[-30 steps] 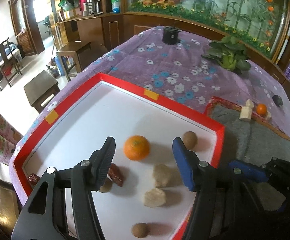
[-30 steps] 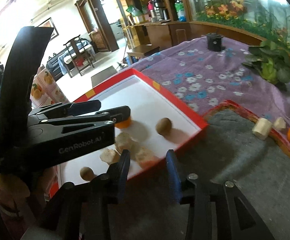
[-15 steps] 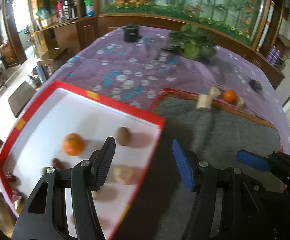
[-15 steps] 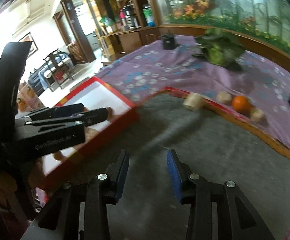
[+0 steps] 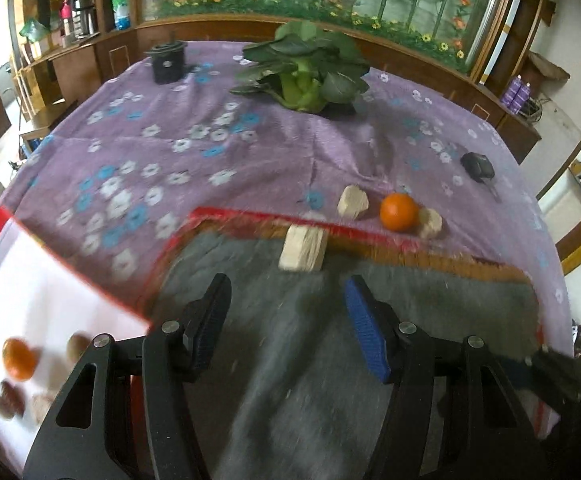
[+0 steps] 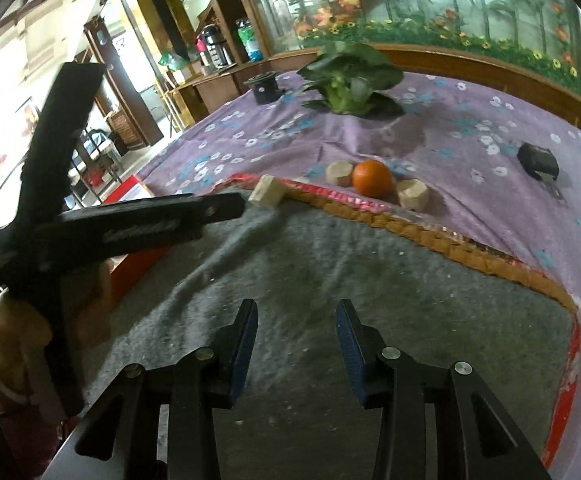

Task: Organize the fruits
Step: 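Grasp a beige cube with the left tool while the right tool approaches the mandarin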

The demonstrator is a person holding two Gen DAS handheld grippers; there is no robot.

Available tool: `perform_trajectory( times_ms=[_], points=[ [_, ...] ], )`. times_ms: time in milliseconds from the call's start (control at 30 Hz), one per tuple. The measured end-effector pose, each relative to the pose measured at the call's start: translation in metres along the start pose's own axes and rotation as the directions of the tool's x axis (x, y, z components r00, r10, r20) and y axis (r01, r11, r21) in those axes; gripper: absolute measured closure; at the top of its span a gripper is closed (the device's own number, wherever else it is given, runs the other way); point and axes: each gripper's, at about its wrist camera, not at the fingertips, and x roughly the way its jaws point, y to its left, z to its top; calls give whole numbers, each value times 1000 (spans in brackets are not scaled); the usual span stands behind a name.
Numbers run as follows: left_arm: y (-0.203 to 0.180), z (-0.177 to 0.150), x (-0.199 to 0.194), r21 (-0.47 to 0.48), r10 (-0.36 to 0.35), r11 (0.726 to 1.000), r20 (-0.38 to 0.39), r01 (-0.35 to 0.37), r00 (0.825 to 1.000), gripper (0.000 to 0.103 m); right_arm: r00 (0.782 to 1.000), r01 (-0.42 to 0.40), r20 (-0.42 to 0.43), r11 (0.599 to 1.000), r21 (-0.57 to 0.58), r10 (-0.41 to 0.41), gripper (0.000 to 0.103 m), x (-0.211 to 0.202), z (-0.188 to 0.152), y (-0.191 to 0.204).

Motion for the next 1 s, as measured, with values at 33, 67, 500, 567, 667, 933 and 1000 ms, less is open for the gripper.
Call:
perform_trajectory(
  times_ms=[33,67,500,567,667,933,1000],
  points=[
    [-4,5,6,9,1,1000,-3,-1,1000,43,1000,-4,0,1000,5,4,63,1,0,-3],
    [-6,7,10,17,4,1000,-6,-4,1000,43,1000,-8,-1,1000,10,8,63,2,-1,-5],
    [-7,8,27,58,47,997,-12,-46,999,77,1000,-8,9,999,40,7,63,6,0,-16],
    [-7,5,21,56,41,998,-8,-40,999,77,1000,1,5,999,41,-1,63,5,0,-16],
    [-6,2,9,64,63,996,16,-64,998,77,1000,19,2,999,33,-19,63,5,6,-13],
    [2,-9,-19,55,62,996,44,-64,997,77,997,70,25,998,5,-70,63,19,51,-20],
    [5,-11,-24,53,67,996,48,-69,997,77,995,99,25,995,-8,-99,63,28,64,-23]
  ],
)
